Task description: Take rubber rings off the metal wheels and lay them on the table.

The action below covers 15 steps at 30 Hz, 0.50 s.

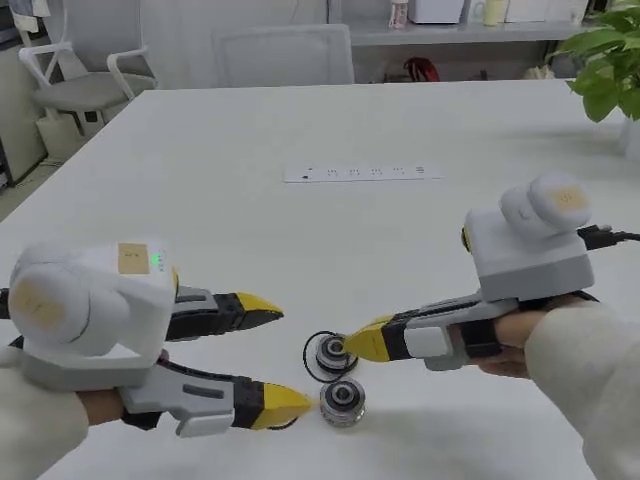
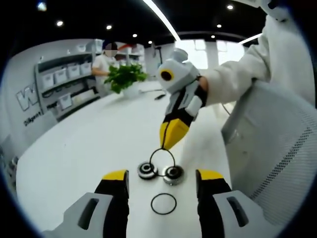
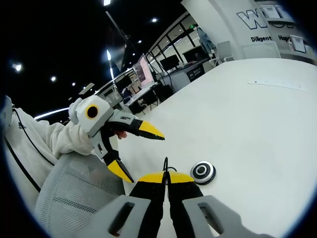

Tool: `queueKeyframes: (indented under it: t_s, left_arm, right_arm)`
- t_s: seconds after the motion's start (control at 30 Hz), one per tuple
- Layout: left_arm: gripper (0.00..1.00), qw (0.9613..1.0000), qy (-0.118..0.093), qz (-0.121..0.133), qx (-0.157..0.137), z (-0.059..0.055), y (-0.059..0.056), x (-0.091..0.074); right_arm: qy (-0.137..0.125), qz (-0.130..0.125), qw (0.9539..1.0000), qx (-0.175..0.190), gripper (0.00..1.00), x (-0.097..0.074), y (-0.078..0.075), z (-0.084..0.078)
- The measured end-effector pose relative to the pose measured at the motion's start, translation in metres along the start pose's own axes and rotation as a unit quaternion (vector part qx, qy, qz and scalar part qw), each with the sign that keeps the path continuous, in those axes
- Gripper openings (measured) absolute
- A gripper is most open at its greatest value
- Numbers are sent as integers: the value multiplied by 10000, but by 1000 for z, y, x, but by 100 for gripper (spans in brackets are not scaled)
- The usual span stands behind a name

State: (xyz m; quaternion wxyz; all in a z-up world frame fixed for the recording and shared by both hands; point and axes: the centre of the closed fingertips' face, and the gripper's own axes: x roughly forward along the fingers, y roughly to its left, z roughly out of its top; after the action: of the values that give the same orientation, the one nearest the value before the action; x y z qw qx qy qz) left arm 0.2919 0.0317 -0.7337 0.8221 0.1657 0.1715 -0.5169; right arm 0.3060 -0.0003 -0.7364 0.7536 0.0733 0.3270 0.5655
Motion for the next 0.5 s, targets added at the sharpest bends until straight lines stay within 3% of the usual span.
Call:
queueKeyframes:
  t_s: [0.13, 0.33, 0.5]
  left_arm:
    - [59, 9997, -33, 152, -187, -4, 6, -9]
    - [59, 9991, -45, 271, -316, -13, 5, -22]
    - [61, 9974, -49, 428, -573, -28, 9, -32]
  right_arm:
    - [-86, 37, 10000, -2, 0, 0, 4, 5]
    - [-149, 124, 9998, -36, 0, 3, 13, 10]
    - [-134, 228, 9996, -82, 0, 7, 22, 11]
